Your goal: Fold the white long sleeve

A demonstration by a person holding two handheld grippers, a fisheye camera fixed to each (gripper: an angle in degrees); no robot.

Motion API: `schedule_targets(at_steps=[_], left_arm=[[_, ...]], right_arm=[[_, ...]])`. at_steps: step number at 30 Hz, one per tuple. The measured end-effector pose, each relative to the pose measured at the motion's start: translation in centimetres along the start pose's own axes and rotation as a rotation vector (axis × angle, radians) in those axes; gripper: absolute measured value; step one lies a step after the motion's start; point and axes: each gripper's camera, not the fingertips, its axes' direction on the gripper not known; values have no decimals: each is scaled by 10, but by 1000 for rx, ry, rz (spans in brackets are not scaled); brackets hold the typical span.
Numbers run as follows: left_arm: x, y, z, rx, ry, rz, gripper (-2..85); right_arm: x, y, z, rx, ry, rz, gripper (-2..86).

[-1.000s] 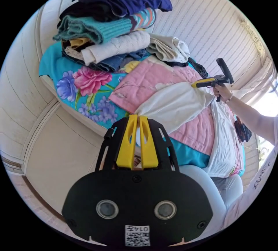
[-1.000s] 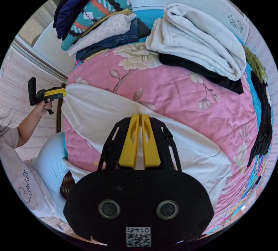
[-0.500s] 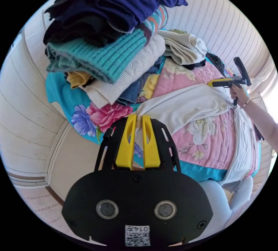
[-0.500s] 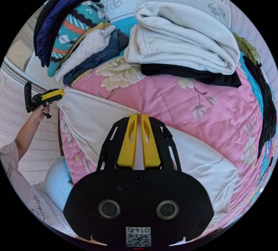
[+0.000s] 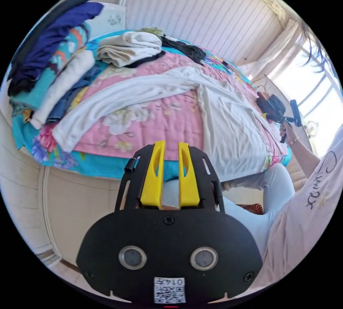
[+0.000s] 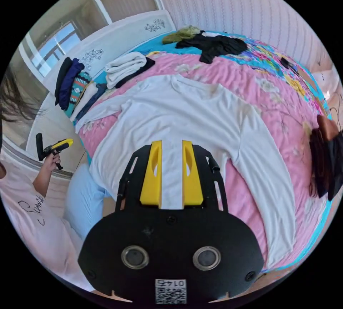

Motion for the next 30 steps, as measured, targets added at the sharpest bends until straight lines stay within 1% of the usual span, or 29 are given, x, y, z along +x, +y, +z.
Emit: schedule_targets(at_steps=[1, 2, 3, 4, 5, 7, 9, 11, 13, 15, 17, 19, 21, 24, 26, 27, 29, 30], left_arm=[[20, -9, 29, -49, 34, 25, 72], [39, -18, 57, -115, 82, 49, 77], [50, -23, 70, -158, 92, 77, 80], [69, -32, 97, -277, 41, 125, 85], [85, -38, 110, -295, -19, 160, 86], [103, -44, 125, -314, -71, 192, 80], [119, -48, 137, -333, -80, 230, 55], [132, -51, 146, -346, -58, 207, 5], [142, -52, 153, -361, -45, 195, -4], [154, -51, 167, -400, -67, 209, -7], [175, -50, 190, -449, -121, 250, -9], [191, -53, 201, -472, -134, 270, -8], [206, -57, 207, -478, -149, 282, -7], [221, -61, 222, -481, -136, 235, -1], [238, -66, 229, -489, -197, 229, 16], [244, -67, 229, -488, -218, 238, 22], [275, -79, 227, -465, -325, 300, 31], [285, -84, 226, -451, -344, 325, 30]], right_arm=[[20, 47, -3, -29, 24, 81, 94], [28, 69, -4, -43, 34, 121, 97], [43, 110, -2, -67, 28, 191, 102], [55, 144, 4, -105, -1, 242, 107], [60, 157, 9, -125, -14, 259, 109], [75, 198, 31, -172, -63, 279, 108], [86, 214, 50, -205, -72, 269, 92], [98, 226, 60, -222, -28, 275, 60], [115, 247, 62, -224, -58, 263, 29], [130, 265, 63, -242, -99, 266, 18], [144, 280, 68, -272, -161, 273, 13], [156, 295, 81, -358, -235, 233, 11], [162, 309, 85, -381, -237, 202, 12], [182, 337, 85, -338, -257, 216, 20], [198, 355, 83, -315, -284, 256, 32], [208, 368, 77, -279, -300, 270, 43], [227, 391, 58, -169, -304, 296, 59], [244, 407, 41, -66, -267, 327, 65]])
